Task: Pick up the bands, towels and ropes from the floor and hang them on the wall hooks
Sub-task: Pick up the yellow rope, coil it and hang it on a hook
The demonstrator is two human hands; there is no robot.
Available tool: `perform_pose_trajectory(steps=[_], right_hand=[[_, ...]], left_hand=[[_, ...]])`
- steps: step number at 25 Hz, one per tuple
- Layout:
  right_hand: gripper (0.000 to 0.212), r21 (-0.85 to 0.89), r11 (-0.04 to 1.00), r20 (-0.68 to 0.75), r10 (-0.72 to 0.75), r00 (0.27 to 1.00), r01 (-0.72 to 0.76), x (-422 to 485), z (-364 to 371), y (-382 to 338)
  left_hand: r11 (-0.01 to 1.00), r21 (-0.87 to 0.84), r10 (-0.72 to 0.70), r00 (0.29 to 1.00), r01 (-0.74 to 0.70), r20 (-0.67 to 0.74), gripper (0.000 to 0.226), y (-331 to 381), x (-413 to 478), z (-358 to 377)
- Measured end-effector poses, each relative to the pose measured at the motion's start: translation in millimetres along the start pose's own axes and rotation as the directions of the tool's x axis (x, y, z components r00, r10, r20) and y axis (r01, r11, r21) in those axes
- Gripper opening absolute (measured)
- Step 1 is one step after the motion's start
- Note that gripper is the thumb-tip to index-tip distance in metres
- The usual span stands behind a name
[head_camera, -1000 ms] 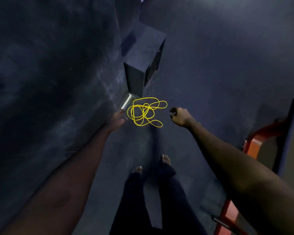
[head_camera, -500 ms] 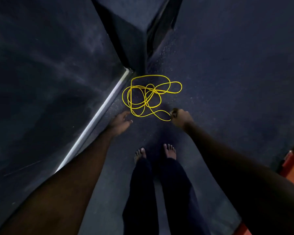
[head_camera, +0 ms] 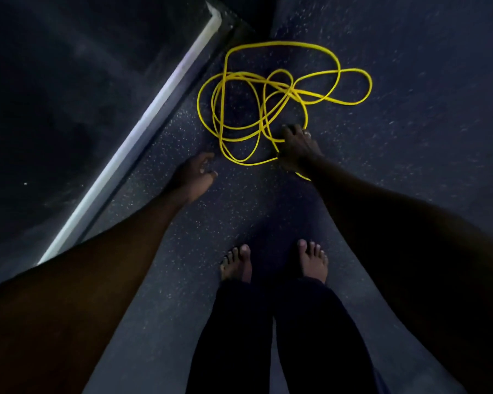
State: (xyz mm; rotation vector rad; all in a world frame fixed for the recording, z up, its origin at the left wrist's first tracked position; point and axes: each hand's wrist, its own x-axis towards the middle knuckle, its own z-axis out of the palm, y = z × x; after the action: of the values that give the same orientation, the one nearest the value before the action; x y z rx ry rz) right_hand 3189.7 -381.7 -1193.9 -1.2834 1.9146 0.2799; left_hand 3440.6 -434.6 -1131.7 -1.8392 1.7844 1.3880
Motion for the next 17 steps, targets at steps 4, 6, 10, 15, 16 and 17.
perform_pose_trajectory(steps=[4,6,10,15,16,17], right_hand=[[0.053,-0.172,0.984,-0.02,-0.056,0.998,0.052,13.0,4.6,-12.2],[0.04,-0.162,0.982,0.022,-0.098,0.995,0.101,2.4,-5.2,-13.9],[0.022,0.462,0.885,0.026,-0.074,0.997,0.054,-44.1,-47.0,-9.8],[0.025,0.613,0.787,-0.459,0.289,0.84,0.065,-95.3,-133.3,14.9],[0.023,0.62,0.777,-0.554,0.331,0.764,0.112,-108.1,-153.3,20.7],[0.024,0.621,0.769,-0.606,0.346,0.717,0.154,-120.1,-171.6,24.8]], left_hand=[[1.0,-0.007,0.001,1.0,0.0,0.016,0.049,-13.0,6.4,3.5],[1.0,-0.021,-0.013,1.0,0.013,0.007,0.048,-10.5,5.3,0.6],[0.999,-0.052,-0.01,1.0,0.01,-0.006,0.047,10.5,-3.6,-9.8],[0.991,-0.132,-0.005,1.0,0.005,0.001,0.044,54.0,-35.4,-16.3],[0.99,-0.141,0.001,1.0,0.0,0.003,0.043,62.3,-42.4,-16.9],[0.988,-0.155,0.008,1.0,-0.008,0.001,0.042,69.5,-46.5,-16.9]])
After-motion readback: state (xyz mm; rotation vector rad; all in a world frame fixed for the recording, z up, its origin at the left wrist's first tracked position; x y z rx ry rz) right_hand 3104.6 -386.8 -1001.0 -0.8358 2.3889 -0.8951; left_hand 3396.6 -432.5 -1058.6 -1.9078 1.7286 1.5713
